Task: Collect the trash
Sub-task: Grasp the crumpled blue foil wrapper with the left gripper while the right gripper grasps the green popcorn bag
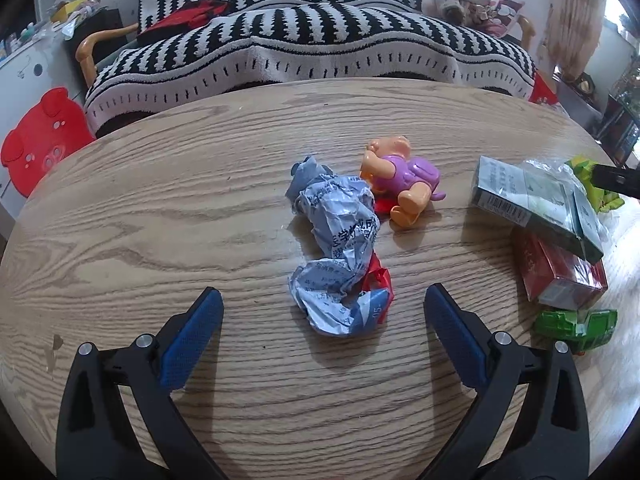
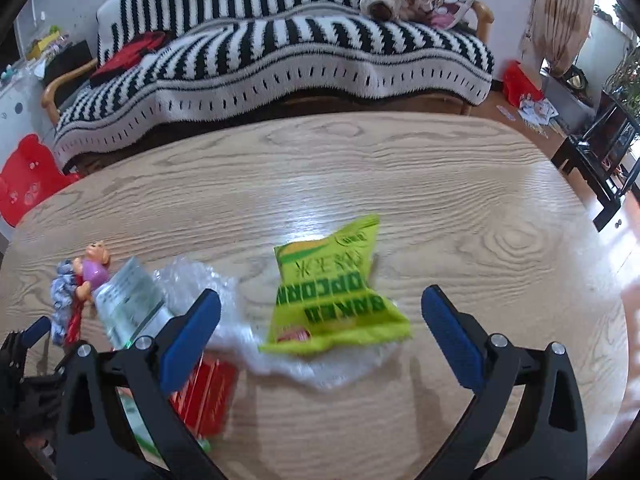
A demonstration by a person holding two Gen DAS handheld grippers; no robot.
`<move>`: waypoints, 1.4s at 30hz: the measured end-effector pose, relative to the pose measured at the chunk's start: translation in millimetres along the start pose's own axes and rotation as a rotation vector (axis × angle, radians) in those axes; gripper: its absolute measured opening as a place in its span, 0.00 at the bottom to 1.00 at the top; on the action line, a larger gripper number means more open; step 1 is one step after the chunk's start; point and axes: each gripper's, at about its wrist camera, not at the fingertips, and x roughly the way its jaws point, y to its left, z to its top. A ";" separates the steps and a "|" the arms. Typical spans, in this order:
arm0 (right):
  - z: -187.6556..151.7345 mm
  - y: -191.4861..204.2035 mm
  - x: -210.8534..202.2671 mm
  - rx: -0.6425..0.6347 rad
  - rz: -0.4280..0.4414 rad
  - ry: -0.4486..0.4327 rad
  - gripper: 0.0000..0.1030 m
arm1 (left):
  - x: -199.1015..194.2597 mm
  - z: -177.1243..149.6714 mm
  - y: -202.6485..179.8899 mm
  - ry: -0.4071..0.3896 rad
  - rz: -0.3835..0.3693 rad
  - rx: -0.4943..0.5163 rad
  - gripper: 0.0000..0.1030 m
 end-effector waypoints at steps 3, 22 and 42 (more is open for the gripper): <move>7.7 5.4 15.2 -0.034 -0.041 0.019 0.95 | 0.5 0.6 3.4 0.000 -0.007 0.007 0.95; -4.9 -23.4 27.1 0.031 0.003 0.031 0.63 | -4.1 6.7 10.6 -0.051 0.012 0.000 0.31; -53.2 -104.4 -99.2 0.182 0.033 -0.100 0.62 | -97.5 -1.0 -21.0 -0.116 -0.022 0.041 0.25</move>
